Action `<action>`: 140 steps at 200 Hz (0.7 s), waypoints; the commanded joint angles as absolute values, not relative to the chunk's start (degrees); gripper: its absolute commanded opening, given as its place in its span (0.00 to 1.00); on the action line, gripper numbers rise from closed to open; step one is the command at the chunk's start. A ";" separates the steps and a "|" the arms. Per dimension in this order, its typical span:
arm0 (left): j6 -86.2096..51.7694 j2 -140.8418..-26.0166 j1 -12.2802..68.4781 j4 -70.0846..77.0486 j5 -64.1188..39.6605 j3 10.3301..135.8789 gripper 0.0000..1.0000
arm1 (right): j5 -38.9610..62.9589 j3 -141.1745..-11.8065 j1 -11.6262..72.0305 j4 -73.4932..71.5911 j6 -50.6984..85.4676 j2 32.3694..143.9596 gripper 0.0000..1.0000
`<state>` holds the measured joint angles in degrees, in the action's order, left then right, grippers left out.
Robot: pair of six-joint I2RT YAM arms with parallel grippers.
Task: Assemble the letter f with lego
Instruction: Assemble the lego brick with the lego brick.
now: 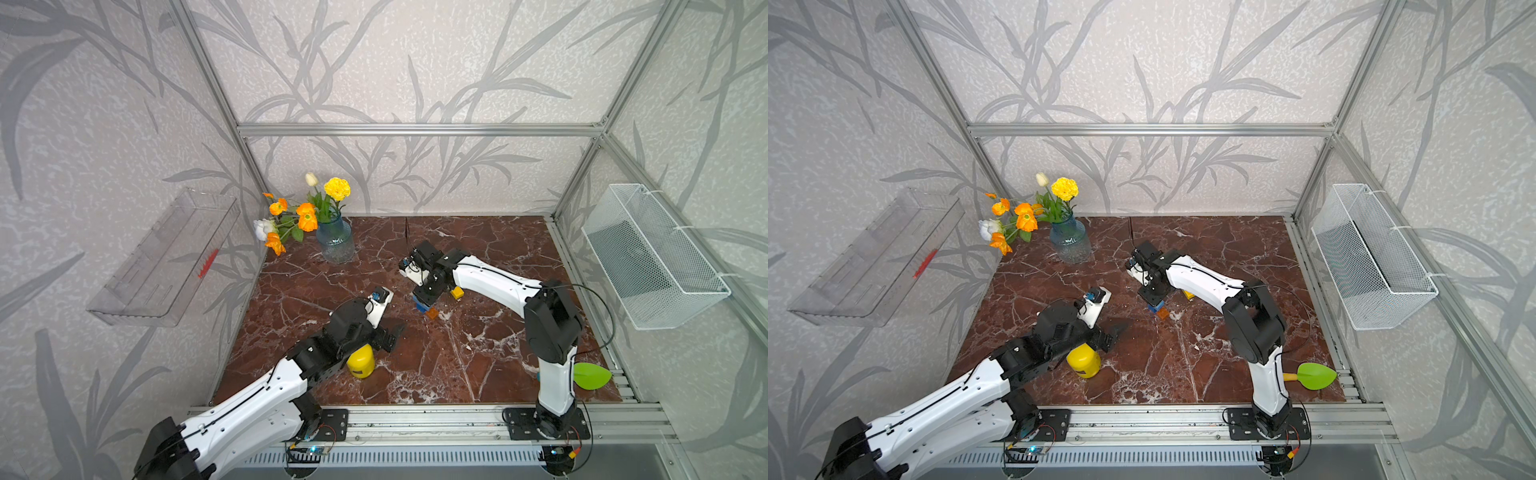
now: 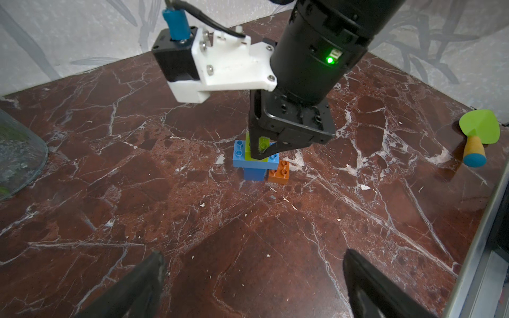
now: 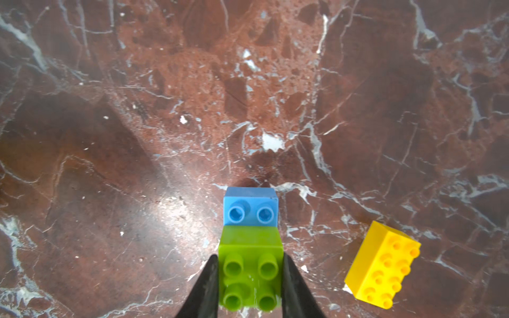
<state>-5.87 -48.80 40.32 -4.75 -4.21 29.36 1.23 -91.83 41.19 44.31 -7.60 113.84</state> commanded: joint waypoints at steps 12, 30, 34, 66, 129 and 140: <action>-6.53 -52.06 34.48 4.28 -16.60 28.62 0.99 | 2.94 -94.46 39.07 46.08 -9.65 116.17 0.25; -6.24 -54.68 32.93 6.94 -21.49 28.30 0.99 | 3.58 -94.61 38.20 45.80 -10.37 116.70 0.26; -6.16 -55.42 32.73 7.34 -22.40 28.49 0.99 | 3.67 -94.75 38.03 45.86 -10.53 116.84 0.26; -3.70 -61.54 31.64 6.57 -28.19 30.58 0.99 | 4.22 -95.43 37.13 45.87 -11.05 117.55 0.26; -1.05 -63.70 30.60 6.42 -26.71 29.37 0.99 | 4.76 -95.48 37.00 45.92 -11.09 117.20 0.28; -0.93 -63.63 30.56 6.43 -26.31 29.34 0.99 | 4.79 -95.54 37.03 45.88 -11.13 116.92 0.30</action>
<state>-2.46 -64.18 31.00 5.39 -26.24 29.26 4.34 -94.87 37.36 44.45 -10.81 116.22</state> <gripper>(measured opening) 0.994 0.341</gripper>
